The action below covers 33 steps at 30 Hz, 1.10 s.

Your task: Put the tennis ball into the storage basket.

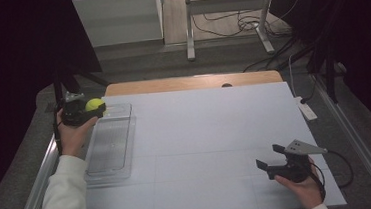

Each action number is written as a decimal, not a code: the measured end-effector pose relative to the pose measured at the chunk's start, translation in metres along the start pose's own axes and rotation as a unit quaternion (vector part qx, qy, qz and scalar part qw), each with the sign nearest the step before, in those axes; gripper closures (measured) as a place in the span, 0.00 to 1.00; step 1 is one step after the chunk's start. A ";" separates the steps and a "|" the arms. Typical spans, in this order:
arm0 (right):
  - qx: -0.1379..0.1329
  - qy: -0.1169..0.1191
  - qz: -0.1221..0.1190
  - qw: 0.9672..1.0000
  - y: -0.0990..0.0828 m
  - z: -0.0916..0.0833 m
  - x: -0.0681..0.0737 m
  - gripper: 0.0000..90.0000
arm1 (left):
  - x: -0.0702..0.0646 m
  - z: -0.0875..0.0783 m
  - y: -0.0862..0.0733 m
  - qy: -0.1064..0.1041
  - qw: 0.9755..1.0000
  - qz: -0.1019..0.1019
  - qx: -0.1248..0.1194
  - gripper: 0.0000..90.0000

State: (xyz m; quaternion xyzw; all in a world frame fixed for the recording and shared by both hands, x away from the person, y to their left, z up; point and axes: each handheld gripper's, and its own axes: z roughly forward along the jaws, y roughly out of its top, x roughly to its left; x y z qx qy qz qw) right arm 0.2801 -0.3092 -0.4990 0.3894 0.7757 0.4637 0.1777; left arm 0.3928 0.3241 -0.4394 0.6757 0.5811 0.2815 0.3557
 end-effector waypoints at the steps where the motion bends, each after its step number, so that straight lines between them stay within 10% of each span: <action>1: 0.000 0.000 0.000 1.000 0.000 0.000 0.000 0.12 | 0.000 0.001 0.000 0.001 1.000 0.002 0.002 0.30; 33: 0.002 -0.002 0.000 1.000 -0.001 0.000 -0.001 0.12 | 0.007 0.025 -0.007 0.019 0.999 0.001 0.049 0.30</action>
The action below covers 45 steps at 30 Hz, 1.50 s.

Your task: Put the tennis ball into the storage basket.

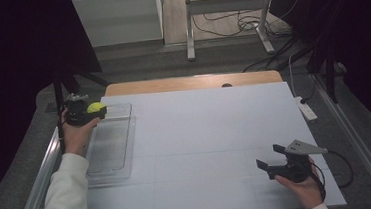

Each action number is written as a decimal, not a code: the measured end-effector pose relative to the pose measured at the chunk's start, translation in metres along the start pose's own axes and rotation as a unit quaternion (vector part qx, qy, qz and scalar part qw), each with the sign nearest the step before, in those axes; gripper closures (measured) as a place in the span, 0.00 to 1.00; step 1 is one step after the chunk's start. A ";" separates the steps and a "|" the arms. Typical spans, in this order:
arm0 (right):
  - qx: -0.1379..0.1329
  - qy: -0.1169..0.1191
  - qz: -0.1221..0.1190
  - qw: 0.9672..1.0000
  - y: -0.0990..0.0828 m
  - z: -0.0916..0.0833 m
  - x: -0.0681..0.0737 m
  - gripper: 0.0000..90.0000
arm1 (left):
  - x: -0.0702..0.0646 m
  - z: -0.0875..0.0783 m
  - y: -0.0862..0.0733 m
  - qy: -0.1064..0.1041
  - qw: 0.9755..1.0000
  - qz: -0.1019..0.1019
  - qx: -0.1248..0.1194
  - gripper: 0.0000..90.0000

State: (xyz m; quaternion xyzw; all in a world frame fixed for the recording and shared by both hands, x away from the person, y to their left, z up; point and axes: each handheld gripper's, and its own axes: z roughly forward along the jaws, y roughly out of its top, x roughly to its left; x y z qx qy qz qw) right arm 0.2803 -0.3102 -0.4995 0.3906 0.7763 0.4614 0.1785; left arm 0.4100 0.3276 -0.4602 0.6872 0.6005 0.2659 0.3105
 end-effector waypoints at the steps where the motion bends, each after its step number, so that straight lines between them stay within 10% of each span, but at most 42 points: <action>1: -0.001 0.001 0.001 1.000 0.000 0.000 0.000 0.12 | -0.001 0.001 0.000 0.000 1.000 -0.001 0.001 0.30; 45: 0.001 -0.002 0.001 1.000 0.000 0.000 0.000 0.12 | 0.000 0.019 -0.010 -0.001 0.999 0.002 0.038 0.30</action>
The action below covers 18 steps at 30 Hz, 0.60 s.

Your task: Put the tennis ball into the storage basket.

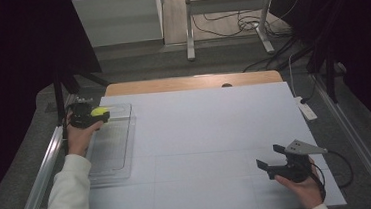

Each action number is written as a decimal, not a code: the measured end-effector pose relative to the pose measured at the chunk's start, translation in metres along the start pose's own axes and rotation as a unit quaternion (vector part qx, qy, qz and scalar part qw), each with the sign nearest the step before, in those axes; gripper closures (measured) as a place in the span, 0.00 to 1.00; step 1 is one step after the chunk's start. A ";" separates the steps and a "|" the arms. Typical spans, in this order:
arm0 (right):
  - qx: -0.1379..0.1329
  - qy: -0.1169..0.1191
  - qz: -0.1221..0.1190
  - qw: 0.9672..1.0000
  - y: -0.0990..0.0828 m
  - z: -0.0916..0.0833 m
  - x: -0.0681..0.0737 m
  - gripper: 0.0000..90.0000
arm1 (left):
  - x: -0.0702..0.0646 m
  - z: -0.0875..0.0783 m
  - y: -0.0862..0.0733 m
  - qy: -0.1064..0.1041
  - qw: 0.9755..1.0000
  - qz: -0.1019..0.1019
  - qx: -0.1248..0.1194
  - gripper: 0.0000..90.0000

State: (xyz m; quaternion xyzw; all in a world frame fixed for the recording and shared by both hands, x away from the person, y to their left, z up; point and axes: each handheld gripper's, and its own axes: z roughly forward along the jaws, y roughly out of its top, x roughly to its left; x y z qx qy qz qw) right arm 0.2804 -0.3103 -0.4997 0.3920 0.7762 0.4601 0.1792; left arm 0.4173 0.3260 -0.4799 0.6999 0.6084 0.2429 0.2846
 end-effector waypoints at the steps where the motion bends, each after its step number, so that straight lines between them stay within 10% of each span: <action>1: 0.000 0.000 0.000 1.000 0.000 0.000 0.000 0.12 | 0.000 0.001 -0.001 0.000 1.000 0.000 0.002 0.30; 18: 0.000 0.000 0.000 1.000 0.000 0.000 0.000 0.12 | -0.002 0.011 -0.005 0.002 1.000 0.006 0.022 0.30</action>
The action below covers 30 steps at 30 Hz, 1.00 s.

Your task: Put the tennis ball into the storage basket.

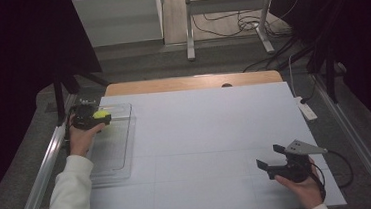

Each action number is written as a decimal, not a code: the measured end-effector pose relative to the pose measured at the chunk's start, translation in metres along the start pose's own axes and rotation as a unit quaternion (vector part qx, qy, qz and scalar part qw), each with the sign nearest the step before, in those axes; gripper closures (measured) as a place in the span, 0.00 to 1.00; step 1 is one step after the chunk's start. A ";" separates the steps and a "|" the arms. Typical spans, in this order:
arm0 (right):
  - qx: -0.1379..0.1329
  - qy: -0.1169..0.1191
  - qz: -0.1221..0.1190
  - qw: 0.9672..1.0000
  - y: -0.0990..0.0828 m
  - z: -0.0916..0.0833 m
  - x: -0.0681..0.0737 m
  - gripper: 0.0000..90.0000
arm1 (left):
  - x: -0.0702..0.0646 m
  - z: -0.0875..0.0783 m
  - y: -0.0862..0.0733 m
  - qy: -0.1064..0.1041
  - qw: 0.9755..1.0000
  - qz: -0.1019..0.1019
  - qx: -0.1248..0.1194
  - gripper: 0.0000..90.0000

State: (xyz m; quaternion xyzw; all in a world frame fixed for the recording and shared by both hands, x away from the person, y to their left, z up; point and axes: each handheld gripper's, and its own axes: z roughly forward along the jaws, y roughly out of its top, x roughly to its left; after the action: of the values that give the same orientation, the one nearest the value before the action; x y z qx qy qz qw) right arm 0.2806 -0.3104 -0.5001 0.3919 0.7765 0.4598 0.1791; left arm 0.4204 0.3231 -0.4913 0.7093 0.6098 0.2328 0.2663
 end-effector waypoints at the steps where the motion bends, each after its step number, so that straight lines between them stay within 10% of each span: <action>1: 0.000 0.000 0.000 1.000 0.000 0.000 0.000 0.12 | 0.000 0.000 0.000 0.000 1.000 0.002 0.001 0.30; 30: 0.000 0.001 0.000 1.000 0.000 0.000 0.000 0.12 | -0.005 0.011 -0.002 0.013 0.999 0.019 0.040 0.30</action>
State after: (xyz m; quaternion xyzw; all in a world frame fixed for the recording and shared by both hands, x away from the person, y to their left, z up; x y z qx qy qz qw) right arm 0.2809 -0.3104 -0.5003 0.3916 0.7764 0.4604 0.1786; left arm 0.4251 0.3171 -0.5009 0.7274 0.6088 0.2227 0.2252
